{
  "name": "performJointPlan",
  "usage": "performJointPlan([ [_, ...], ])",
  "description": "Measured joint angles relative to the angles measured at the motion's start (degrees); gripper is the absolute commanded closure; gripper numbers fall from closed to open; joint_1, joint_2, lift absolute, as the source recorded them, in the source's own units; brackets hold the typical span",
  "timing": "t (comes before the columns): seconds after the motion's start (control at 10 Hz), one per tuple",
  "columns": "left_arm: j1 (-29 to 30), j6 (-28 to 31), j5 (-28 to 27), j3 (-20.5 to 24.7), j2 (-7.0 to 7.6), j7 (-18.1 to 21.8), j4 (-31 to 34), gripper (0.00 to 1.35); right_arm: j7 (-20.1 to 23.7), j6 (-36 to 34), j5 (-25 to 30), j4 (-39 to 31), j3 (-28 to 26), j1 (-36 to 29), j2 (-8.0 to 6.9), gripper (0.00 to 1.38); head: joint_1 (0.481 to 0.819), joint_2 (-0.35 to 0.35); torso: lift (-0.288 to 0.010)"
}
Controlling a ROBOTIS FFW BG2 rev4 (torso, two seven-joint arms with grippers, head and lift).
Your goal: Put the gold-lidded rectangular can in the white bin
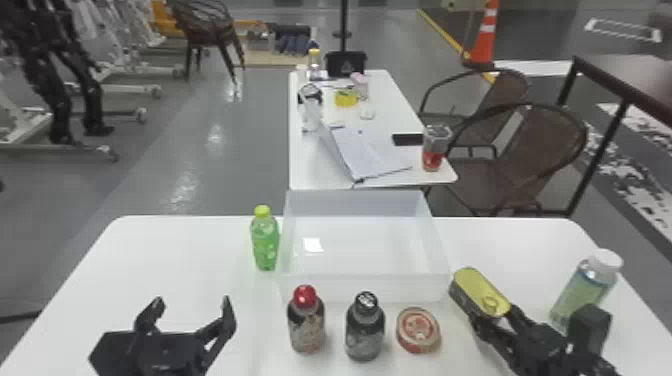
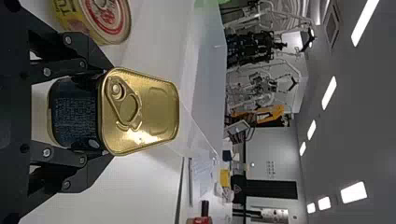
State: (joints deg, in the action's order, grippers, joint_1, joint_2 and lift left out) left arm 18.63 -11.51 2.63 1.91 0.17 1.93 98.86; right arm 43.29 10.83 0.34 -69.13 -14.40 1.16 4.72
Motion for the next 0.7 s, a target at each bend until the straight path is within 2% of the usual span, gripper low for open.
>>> performJointPlan([
  [0.2, -0.3, -0.2, 0.0, -0.1, 0.04, 0.1, -0.2, 0.18, -2.9, -8.1, -3.0, -15.5, 0.0, -3.2, -0.51, 0.82, 0.549, 0.0, -0.1],
  [0.4, -0.6, -0.3, 0.1, -0.3, 0.13, 0.2, -0.5, 0.18, -5.4, -13.2, -5.4, -26.0, -0.1, -4.4, -0.7, 0.82, 0.549, 0.0, -0.1],
  [0.6, -1.0, -0.3, 0.3, -0.7, 0.52, 0.2, -0.9, 0.18, -5.6, -19.1, -6.2, -30.3, 0.5, -2.4, -1.03, 0.82, 0.549, 0.0, -0.1],
  [0.7, -1.3, -0.1, 0.5, -1.1, 0.81, 0.2, -1.1, 0.18, -5.7, -22.9, -6.2, -30.7, 1.9, -0.2, -0.62, 0.82, 0.549, 0.0, -0.1],
])
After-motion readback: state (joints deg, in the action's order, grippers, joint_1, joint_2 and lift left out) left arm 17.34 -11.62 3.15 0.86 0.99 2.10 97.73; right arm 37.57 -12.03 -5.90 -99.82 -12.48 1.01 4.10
